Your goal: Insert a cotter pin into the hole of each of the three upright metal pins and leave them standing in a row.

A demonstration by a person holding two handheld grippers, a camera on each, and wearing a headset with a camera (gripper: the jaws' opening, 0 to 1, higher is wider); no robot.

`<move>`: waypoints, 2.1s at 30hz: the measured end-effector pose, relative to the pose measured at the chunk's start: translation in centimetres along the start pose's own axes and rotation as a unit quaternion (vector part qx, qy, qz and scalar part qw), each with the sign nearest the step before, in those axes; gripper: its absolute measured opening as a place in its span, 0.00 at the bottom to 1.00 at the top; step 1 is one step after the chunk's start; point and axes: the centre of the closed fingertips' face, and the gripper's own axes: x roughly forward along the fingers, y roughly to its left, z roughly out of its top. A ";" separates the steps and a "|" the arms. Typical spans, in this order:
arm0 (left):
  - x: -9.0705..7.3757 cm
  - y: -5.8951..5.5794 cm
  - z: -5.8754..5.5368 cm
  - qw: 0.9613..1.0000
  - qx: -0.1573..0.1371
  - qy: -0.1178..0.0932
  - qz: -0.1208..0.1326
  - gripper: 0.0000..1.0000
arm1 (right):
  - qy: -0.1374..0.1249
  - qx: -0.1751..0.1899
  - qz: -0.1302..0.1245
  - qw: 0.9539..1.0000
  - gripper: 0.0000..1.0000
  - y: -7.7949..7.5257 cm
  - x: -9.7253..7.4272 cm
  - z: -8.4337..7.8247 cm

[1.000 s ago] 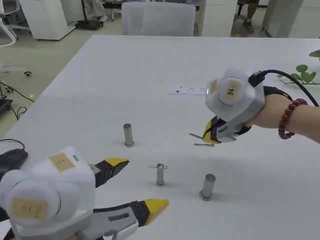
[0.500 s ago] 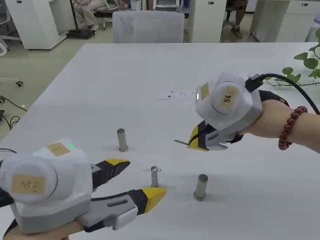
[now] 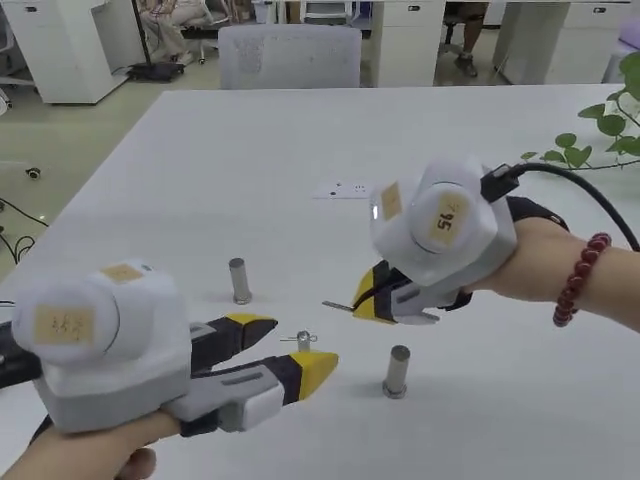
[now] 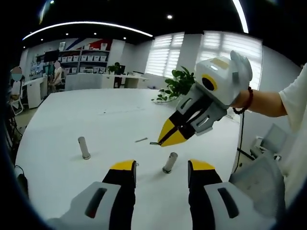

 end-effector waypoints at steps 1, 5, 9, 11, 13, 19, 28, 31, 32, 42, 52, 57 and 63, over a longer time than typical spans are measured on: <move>0.0 0.0 0.0 1.000 -0.003 0.000 0.001 0.40 | -0.001 0.000 0.001 1.000 0.02 0.2 0.0 0.1; 0.0 0.0 -0.3 1.000 -0.027 0.004 -0.001 0.36 | -0.006 -0.005 0.004 1.000 0.02 0.9 0.0 0.3; 0.0 0.1 -0.5 0.999 -0.049 0.005 -0.005 0.32 | -0.013 -0.008 0.003 1.000 0.02 1.6 -0.1 0.6; 0.0 0.0 -0.6 0.998 -0.058 0.006 -0.009 0.31 | -0.017 -0.010 0.005 1.000 0.02 2.0 0.0 0.8; 0.1 0.1 -0.8 0.997 -0.075 0.008 -0.010 0.29 | -0.020 -0.010 0.007 1.000 0.02 2.4 0.0 0.9; 0.2 -0.4 -1.2 0.995 -0.092 0.016 -0.017 0.24 | -0.028 -0.017 0.007 0.999 0.02 3.4 0.0 1.4; 0.6 -1.0 -1.4 0.992 -0.119 0.019 -0.029 0.16 | -0.035 -0.022 0.013 0.999 0.02 4.4 0.1 1.9; 0.7 -1.1 -1.5 0.992 -0.125 0.021 -0.029 0.14 | -0.037 -0.022 0.015 0.999 0.02 4.6 0.2 2.1; 0.7 -1.0 -1.6 0.991 -0.128 0.022 -0.027 0.13 | -0.037 -0.021 0.017 0.999 0.02 4.7 0.2 2.1; 0.8 -0.7 -2.1 0.988 -0.151 0.024 -0.022 0.04 | -0.041 -0.023 0.021 0.999 0.02 5.3 0.2 2.6; 0.7 -1.1 -2.1 0.988 -0.150 0.026 -0.029 0.02 | -0.042 -0.025 0.019 0.999 0.03 5.3 0.1 2.7; 0.6 -1.2 -2.1 0.989 -0.139 0.025 -0.032 0.01 | -0.046 -0.022 0.018 0.999 0.03 5.4 0.0 2.8; 0.6 -1.2 -1.8 0.990 -0.134 0.020 -0.033 0.01 | -0.053 -0.015 0.018 0.998 0.04 5.2 0.0 2.8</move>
